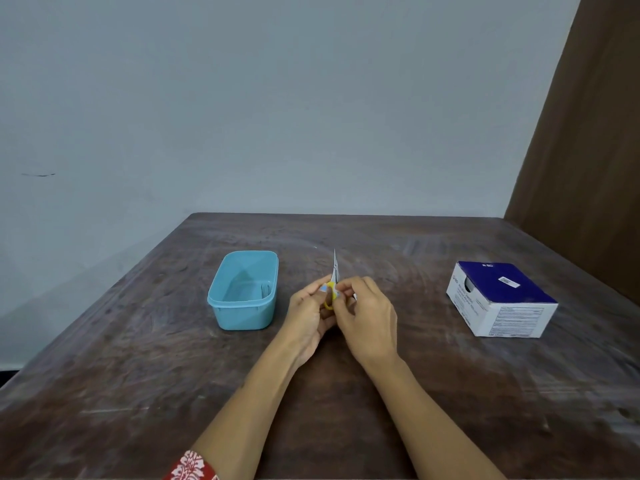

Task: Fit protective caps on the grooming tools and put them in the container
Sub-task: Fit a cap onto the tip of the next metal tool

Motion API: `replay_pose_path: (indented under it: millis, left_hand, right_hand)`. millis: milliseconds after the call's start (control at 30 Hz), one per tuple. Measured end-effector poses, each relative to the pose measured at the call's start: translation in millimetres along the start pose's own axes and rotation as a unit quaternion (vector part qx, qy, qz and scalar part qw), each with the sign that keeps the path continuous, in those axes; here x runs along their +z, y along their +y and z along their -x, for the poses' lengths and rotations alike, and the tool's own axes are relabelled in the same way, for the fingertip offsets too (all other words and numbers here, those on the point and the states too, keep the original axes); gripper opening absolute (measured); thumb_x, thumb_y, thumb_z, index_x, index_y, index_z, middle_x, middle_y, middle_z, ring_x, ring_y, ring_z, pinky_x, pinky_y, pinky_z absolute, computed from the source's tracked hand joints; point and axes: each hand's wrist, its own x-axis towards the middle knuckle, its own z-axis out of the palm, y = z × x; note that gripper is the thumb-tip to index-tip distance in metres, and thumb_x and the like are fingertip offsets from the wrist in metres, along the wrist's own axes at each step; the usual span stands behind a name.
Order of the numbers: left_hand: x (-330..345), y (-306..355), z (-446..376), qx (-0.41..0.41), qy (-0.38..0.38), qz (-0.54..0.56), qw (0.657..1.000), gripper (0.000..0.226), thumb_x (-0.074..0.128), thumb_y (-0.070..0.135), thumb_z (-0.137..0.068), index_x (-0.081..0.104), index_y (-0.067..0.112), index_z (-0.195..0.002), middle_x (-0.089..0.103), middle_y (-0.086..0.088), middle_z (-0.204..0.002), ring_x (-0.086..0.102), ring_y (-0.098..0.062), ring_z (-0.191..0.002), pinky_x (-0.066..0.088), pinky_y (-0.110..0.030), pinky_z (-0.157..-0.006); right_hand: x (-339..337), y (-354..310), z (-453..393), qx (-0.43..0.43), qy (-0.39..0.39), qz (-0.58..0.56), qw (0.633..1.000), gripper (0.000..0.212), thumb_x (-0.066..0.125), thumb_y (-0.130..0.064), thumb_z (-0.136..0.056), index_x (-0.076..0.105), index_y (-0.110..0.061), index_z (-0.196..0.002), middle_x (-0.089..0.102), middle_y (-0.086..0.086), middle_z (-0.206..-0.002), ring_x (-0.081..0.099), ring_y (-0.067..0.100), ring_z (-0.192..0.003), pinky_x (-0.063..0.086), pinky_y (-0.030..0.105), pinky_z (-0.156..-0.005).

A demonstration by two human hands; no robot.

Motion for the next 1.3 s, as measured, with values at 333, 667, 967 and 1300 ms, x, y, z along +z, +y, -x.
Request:
replay_pose_path:
  millis: [333, 667, 967, 1300]
  left_hand:
    - [0.0, -0.4, -0.6, 0.023, 0.013, -0.017, 1.0, 0.031, 0.038, 0.005, -0.096, 0.066, 0.013, -0.086, 0.066, -0.007, -0.072, 0.063, -0.015, -0.064, 0.055, -0.022, -0.056]
    - [0.4, -4.9, 0.0, 0.038, 0.021, -0.064, 0.997, 0.029, 0.038, 0.009, -0.099, 0.066, 0.009, -0.092, 0.067, -0.012, -0.084, 0.066, -0.017, -0.073, 0.057, -0.028, -0.065]
    - [1.0, -5.8, 1.6, 0.013, -0.045, -0.067, 0.997, 0.028, 0.038, 0.01, -0.099, 0.066, 0.012, -0.106, 0.073, -0.007, -0.088, 0.069, -0.016, -0.082, 0.058, -0.032, -0.07]
    - [-0.3, -3.8, -2.0, -0.012, -0.062, -0.015, 0.998, 0.032, 0.035, 0.006, -0.097, 0.064, 0.006, -0.109, 0.071, -0.012, -0.09, 0.069, -0.019, -0.079, 0.058, -0.032, -0.067]
  right_hand:
    - [-0.8, -2.3, 1.4, 0.017, -0.014, -0.006, 1.0, 0.007, 0.069, -0.018, -0.07, 0.064, -0.022, -0.074, 0.06, -0.009, -0.073, 0.056, 0.007, -0.062, 0.042, 0.022, -0.056]
    - [-3.1, -1.6, 1.1, 0.042, 0.019, 0.016, 0.999, 0.005, 0.067, -0.02, -0.071, 0.064, -0.022, -0.074, 0.061, -0.008, -0.074, 0.058, 0.012, -0.064, 0.043, 0.025, -0.057]
    - [-4.3, 0.2, -1.4, -0.019, 0.06, 0.004, 0.998, 0.007, 0.066, -0.018, -0.084, 0.066, -0.019, -0.091, 0.061, -0.008, -0.091, 0.049, 0.002, -0.064, 0.032, 0.012, -0.051]
    - [-5.2, -3.1, -1.5, 0.0, 0.113, -0.035, 0.993, 0.016, 0.067, -0.009, -0.084, 0.069, -0.015, -0.099, 0.069, -0.002, -0.09, 0.063, 0.016, -0.067, 0.049, 0.029, -0.058]
